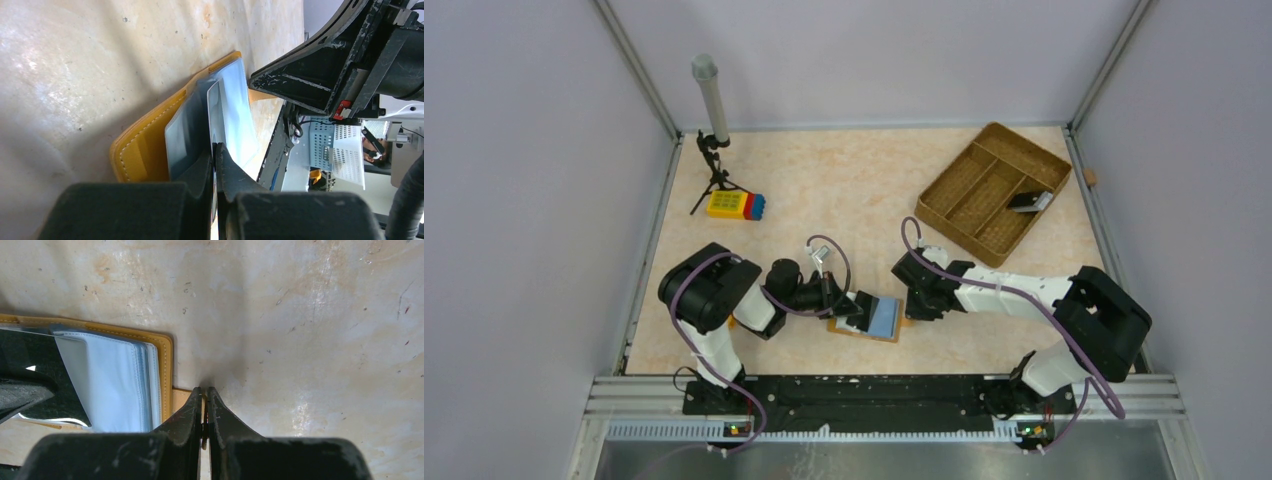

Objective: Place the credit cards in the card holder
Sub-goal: Insert the credit card into the card holder.

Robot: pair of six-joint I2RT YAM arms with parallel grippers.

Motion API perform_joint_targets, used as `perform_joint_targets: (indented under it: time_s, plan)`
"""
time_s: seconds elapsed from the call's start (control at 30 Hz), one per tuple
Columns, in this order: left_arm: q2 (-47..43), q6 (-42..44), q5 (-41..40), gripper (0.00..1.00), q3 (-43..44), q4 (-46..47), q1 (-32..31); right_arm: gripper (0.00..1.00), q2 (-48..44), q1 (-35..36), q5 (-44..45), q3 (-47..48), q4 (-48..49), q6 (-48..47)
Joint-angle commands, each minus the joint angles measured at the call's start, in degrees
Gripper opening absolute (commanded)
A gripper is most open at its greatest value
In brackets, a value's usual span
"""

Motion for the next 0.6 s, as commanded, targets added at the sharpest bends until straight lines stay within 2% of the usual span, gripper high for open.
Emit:
perform_joint_targets:
  time_s: [0.0, 0.57]
  plan:
    - [-0.28, 3.73, -4.65, 0.00, 0.13, -3.94, 0.06, 0.00, 1.28, 0.94, 1.70, -2.37, -3.24, 0.19]
    - [-2.75, 5.69, -5.82, 0.00, 0.21, -7.65, -0.16, 0.00, 1.12, 1.01, 1.64, -2.64, -3.19, 0.40]
